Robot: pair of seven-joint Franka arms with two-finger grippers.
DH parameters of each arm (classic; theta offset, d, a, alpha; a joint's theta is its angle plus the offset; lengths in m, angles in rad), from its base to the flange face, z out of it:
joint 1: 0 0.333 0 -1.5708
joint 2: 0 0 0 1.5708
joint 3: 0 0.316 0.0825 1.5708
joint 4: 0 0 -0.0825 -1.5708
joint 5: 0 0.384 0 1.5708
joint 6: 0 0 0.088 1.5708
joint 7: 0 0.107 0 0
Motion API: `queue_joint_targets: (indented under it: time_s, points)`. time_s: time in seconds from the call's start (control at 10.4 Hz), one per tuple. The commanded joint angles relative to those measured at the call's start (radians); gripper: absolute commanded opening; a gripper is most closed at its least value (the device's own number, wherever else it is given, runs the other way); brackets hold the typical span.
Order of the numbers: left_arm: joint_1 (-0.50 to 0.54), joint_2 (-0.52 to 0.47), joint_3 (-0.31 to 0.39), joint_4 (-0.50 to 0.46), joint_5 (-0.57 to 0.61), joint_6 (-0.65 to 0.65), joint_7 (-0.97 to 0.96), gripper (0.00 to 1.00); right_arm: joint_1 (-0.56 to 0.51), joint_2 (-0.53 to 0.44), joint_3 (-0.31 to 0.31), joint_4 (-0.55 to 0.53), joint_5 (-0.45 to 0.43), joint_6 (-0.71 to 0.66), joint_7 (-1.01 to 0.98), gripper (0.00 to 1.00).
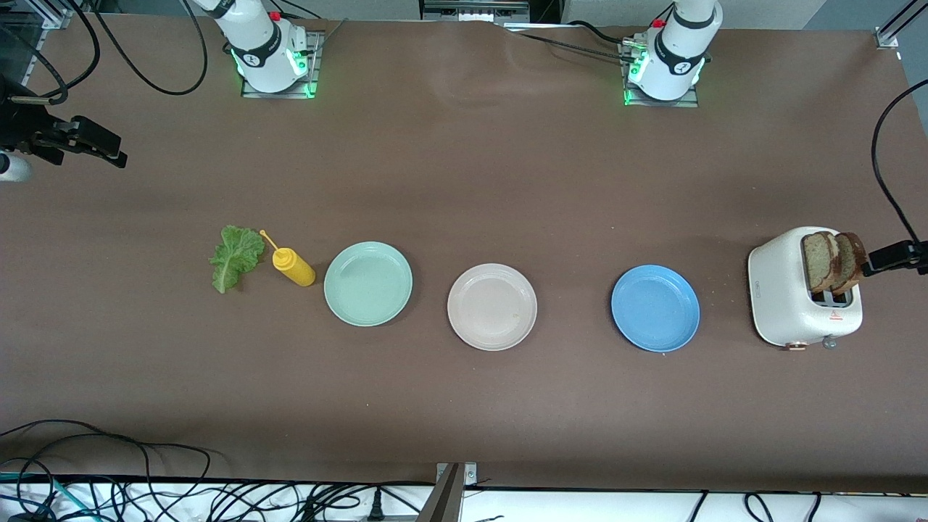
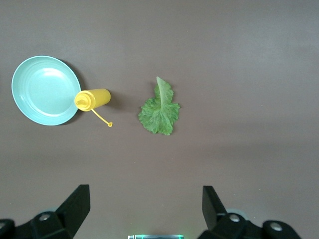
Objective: Make sandwich on beige plate with both arms
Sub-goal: 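Move the left gripper down to the bread slice in the toaster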
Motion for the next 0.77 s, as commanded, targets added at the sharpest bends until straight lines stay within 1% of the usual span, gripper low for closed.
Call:
queue_joint_targets:
  time_s: [0.0, 0.29, 0.48, 0.68]
  points:
    - [-0.003, -0.045, -0.002, -0.112, -0.026, 0.1, 0.006, 1.0, 0.001, -0.006, 0.001, 0.013, -0.003, -0.02, 0.011, 1.0]
    - [-0.025, -0.066, -0.004, -0.181, -0.031, 0.136, -0.007, 1.0, 0.001, -0.006, 0.001, 0.013, -0.003, -0.02, 0.011, 1.0]
    - [-0.04, -0.089, -0.004, -0.267, -0.031, 0.202, -0.029, 1.0, 0.001, -0.006, 0.001, 0.013, -0.003, -0.02, 0.011, 1.0]
    - [-0.04, -0.091, -0.004, -0.287, -0.032, 0.209, -0.028, 1.0, 0.001, -0.006, 0.001, 0.013, -0.003, -0.02, 0.011, 1.0]
